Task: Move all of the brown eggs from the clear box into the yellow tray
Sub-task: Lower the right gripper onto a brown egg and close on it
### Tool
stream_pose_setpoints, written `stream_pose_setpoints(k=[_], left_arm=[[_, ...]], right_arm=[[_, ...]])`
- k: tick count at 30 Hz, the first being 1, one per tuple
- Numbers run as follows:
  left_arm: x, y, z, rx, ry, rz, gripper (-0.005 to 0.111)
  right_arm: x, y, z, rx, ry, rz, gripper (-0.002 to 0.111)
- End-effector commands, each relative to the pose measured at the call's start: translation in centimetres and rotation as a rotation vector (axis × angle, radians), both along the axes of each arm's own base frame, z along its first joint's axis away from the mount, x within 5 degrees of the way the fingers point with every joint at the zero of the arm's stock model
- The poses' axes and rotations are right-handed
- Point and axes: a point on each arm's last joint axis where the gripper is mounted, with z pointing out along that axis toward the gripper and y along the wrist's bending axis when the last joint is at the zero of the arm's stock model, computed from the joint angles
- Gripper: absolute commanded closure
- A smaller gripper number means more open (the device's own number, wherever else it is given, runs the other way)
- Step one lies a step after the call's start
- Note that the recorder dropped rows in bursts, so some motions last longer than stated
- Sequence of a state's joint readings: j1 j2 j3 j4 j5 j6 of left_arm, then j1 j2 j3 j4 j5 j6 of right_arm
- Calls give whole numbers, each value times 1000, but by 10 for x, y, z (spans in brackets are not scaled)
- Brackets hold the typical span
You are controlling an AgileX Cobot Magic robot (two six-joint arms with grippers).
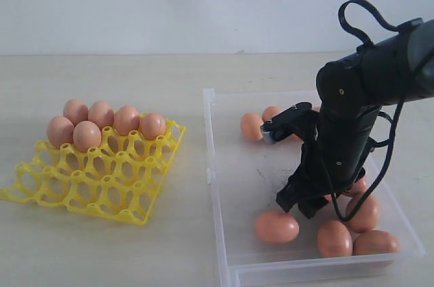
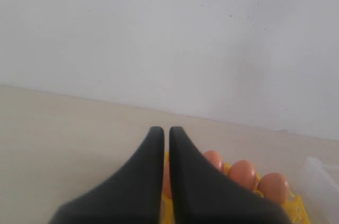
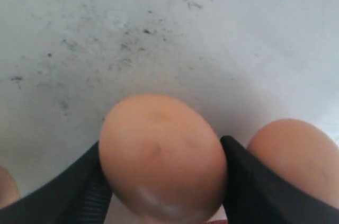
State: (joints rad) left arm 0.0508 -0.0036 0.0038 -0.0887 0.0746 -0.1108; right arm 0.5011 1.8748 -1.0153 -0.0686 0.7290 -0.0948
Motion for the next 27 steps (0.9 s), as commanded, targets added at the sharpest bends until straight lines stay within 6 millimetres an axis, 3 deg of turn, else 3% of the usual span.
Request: stream_pose_setpoints(k=[1,12,24,26,27], left_arm=[[0,0,2,-2,-6,-5,103],[0,0,2,-2,-6,-5,103],[0,0,2,-2,-6,-5,103],[0,0,2,-2,-6,-5,103],[0,0,2,-2,-6,-5,103]], right_arm=[[5,-5,2,-70,0,70,56],[14,2,4,-5,-105,86,56],[12,1,3,-29,-80,197,56],[11,0,3,-34,-70,197,75],[11,0,3,-34,-71,197,105]])
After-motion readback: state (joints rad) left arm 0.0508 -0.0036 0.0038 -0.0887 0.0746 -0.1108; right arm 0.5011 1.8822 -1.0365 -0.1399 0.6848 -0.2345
